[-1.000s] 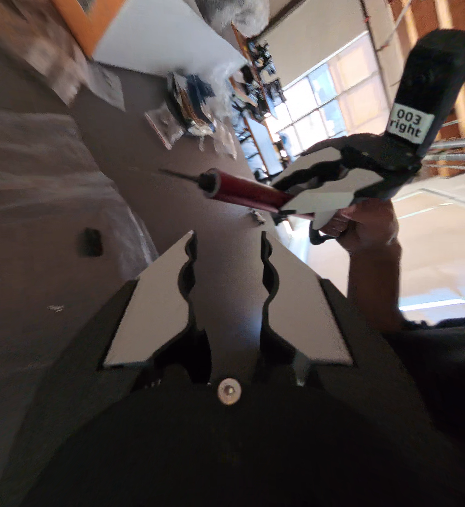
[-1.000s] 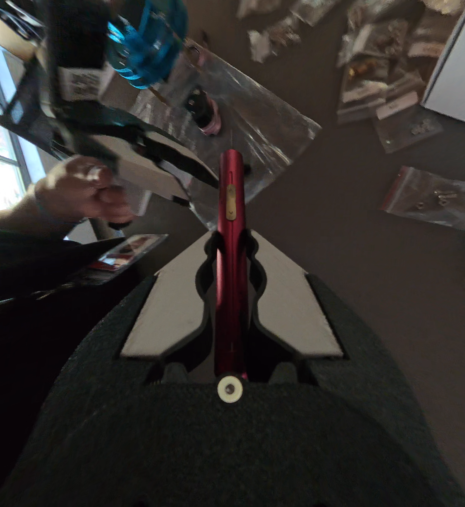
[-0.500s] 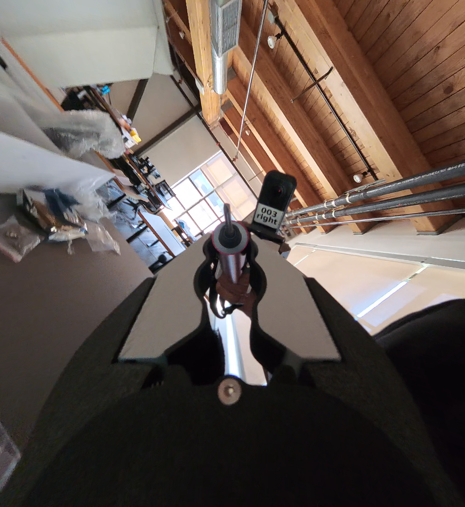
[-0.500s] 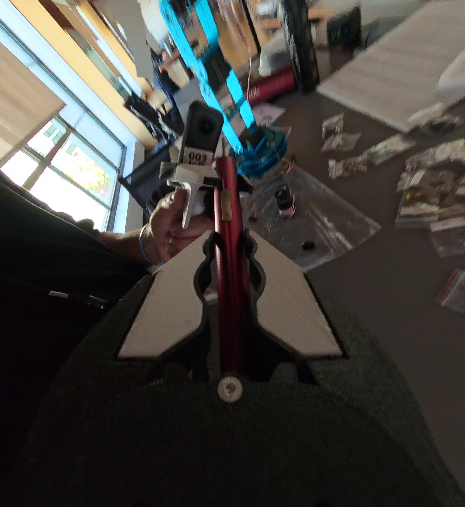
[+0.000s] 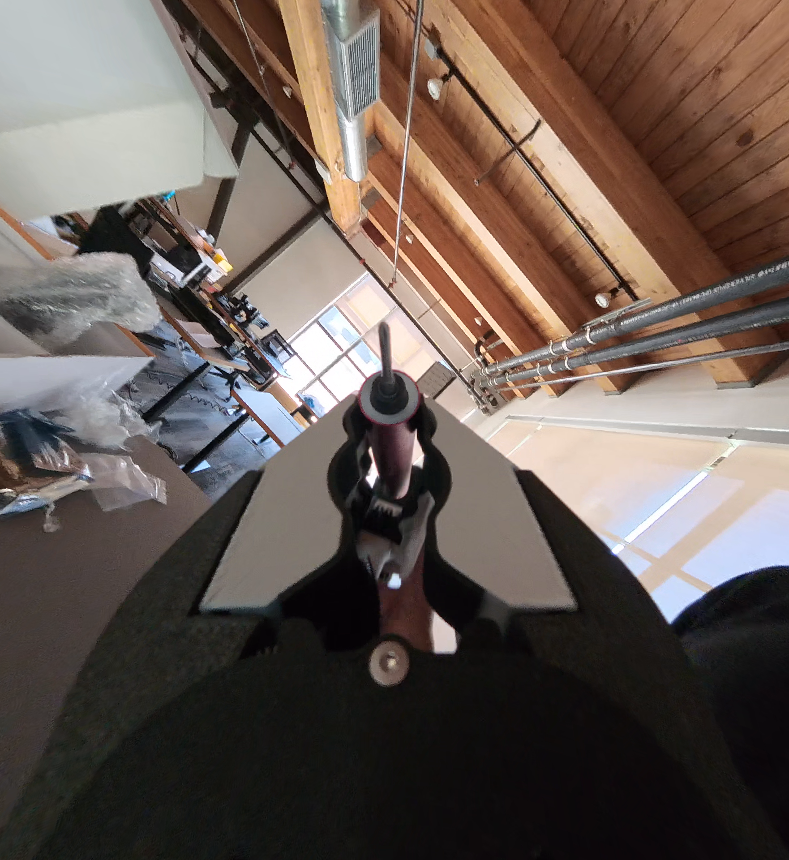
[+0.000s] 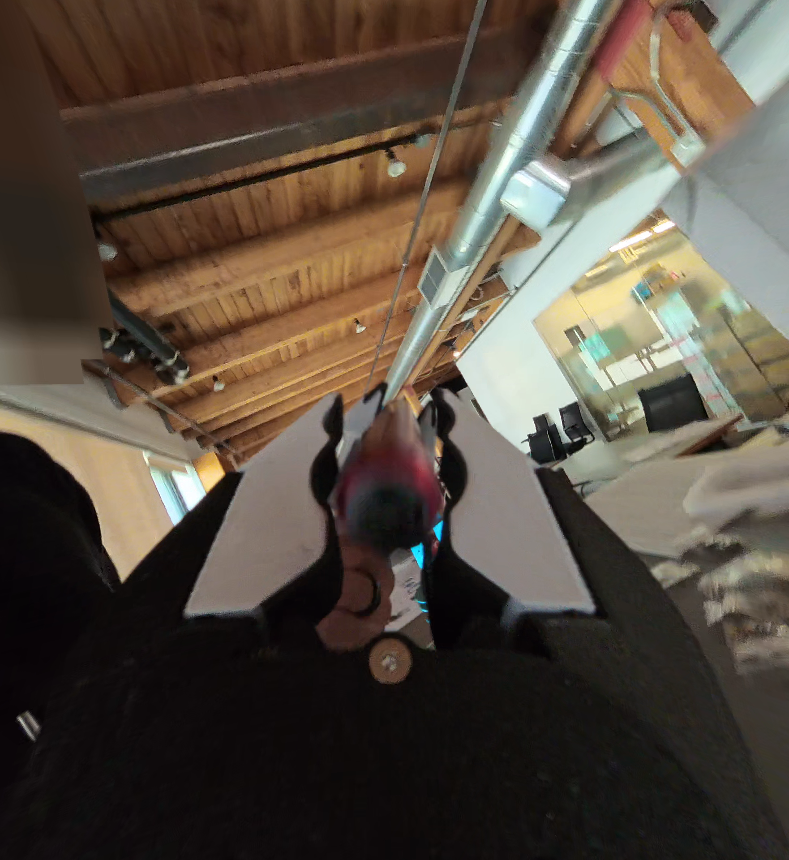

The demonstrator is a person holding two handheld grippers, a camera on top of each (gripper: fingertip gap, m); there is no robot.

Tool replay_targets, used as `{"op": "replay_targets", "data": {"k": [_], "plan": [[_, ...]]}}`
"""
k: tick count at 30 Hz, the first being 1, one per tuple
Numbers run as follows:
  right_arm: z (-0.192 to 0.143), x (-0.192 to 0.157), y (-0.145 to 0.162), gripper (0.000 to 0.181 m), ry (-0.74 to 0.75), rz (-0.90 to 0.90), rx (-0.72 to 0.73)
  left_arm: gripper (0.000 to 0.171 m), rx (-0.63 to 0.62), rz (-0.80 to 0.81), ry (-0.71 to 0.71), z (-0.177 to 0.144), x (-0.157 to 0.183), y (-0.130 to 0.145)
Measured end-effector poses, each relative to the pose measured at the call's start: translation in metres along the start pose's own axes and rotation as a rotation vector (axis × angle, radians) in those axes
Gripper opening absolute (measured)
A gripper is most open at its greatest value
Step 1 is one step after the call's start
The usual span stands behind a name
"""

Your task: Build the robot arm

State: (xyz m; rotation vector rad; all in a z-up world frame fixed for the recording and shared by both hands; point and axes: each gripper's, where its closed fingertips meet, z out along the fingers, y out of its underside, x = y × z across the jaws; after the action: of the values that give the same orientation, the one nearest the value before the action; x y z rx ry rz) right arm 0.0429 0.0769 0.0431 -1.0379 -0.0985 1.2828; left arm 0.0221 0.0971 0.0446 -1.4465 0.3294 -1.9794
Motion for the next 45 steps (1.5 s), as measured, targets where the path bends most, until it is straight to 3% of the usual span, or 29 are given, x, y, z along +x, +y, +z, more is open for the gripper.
{"op": "replay_targets", "data": {"k": [2, 5, 13, 17, 20, 25, 28, 32, 35, 40, 45], "plan": [[0.014, -0.006, 0.013, 0.024, -0.036, -0.085, -0.155, 0.020, 0.018, -0.013, 0.018, -0.004, 0.006, 0.004], [0.020, -0.012, 0.029, 0.022, -0.053, -0.142, -0.264, 0.020, 0.030, -0.004, 0.043, -0.008, 0.012, 0.007], [0.022, -0.026, 0.035, 0.022, -0.112, -0.199, -0.347, 0.020, 0.009, 0.074, 0.103, -0.020, 0.024, 0.011], [0.021, -0.031, 0.041, 0.022, -0.171, -0.147, -0.406, 0.033, 0.039, 0.080, 0.073, -0.044, 0.021, 0.000], [0.024, -0.033, 0.052, 0.022, -0.169, -0.135, -0.437, 0.020, 0.012, 0.088, 0.109, -0.056, 0.024, 0.002], [0.032, -0.036, 0.056, 0.018, -0.169, -0.080, -0.403, 0.020, -0.040, 0.121, 0.076, -0.065, 0.022, 0.013], [0.032, -0.041, 0.058, 0.025, -0.201, -0.255, -0.417, 0.020, -0.097, -0.053, 0.036, -0.067, 0.022, 0.018], [0.029, -0.056, 0.074, 0.026, -0.299, -0.456, -0.547, 0.020, -0.155, -0.383, 0.019, -0.074, 0.022, 0.023], [0.025, -0.054, 0.082, 0.023, -0.320, -0.597, -0.621, 0.020, -0.198, -0.519, 0.007, -0.078, 0.022, 0.027], [0.022, -0.056, 0.085, 0.023, -0.342, -0.735, -0.659, 0.020, -0.237, -0.591, -0.005, -0.078, 0.025, 0.029], [0.024, -0.051, 0.086, 0.023, -0.304, -0.705, -0.675, 0.021, -0.215, -0.525, -0.011, -0.077, 0.021, 0.025]]}}
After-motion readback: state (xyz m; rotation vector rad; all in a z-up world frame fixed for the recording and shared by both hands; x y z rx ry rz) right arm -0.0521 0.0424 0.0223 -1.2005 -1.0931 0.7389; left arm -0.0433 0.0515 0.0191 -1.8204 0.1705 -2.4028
